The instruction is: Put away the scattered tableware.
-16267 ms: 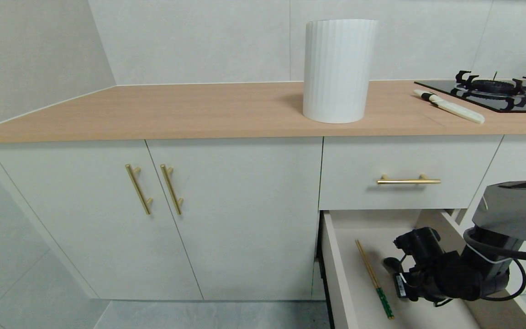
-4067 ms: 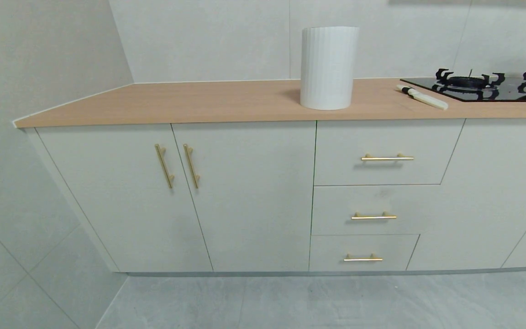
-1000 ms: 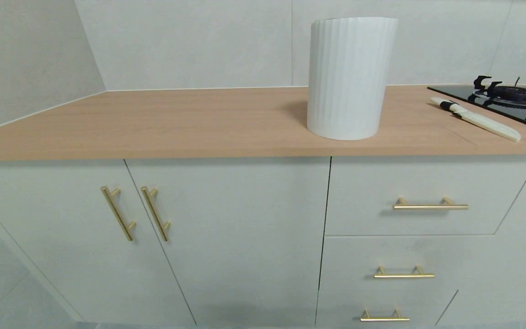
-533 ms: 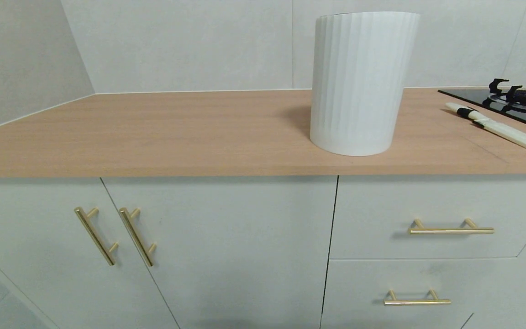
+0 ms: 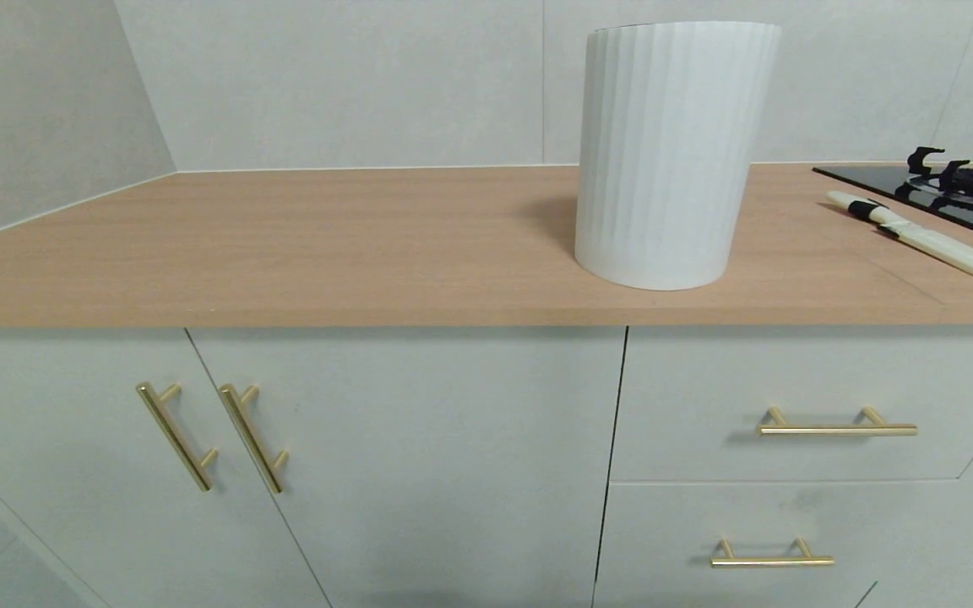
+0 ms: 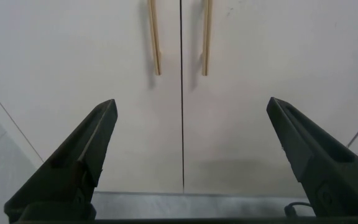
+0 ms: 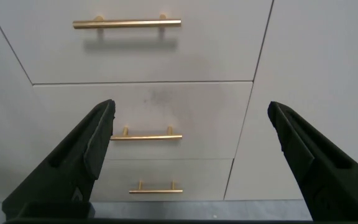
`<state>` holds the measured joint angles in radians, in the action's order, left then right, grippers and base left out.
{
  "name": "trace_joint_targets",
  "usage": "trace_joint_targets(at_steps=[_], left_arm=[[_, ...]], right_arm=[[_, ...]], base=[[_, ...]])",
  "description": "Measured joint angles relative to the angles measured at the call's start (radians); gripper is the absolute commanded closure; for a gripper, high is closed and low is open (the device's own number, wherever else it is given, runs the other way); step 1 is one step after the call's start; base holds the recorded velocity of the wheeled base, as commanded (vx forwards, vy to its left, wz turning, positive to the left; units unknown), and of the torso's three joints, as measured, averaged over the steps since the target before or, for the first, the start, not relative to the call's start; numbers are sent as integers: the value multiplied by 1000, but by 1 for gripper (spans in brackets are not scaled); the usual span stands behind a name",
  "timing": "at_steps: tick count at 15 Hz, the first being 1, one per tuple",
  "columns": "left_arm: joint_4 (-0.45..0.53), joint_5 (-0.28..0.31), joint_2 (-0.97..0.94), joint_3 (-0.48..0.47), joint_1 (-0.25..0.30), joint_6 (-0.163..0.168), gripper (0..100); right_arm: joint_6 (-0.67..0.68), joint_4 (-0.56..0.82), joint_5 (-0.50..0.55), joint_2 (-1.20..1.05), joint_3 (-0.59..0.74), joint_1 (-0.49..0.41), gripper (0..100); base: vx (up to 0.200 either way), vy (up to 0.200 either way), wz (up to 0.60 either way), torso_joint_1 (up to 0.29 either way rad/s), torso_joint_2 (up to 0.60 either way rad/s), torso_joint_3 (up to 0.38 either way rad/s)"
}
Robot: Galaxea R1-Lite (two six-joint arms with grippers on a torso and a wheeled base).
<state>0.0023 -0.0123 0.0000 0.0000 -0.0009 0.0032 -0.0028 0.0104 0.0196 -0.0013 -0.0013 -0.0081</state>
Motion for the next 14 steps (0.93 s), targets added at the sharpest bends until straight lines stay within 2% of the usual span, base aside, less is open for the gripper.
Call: trace_joint_targets(at_steps=[3,14], left_arm=[[-1,1,0,0,1,0,0],[-1,0,0,0,1,-1,0]], right_arm=[[0,0,0,0,0,1,0],[0,-1,1,0,1,1,0]], base=[[0,-200,0,4,4,4],[0,-18,0,0,0,1]])
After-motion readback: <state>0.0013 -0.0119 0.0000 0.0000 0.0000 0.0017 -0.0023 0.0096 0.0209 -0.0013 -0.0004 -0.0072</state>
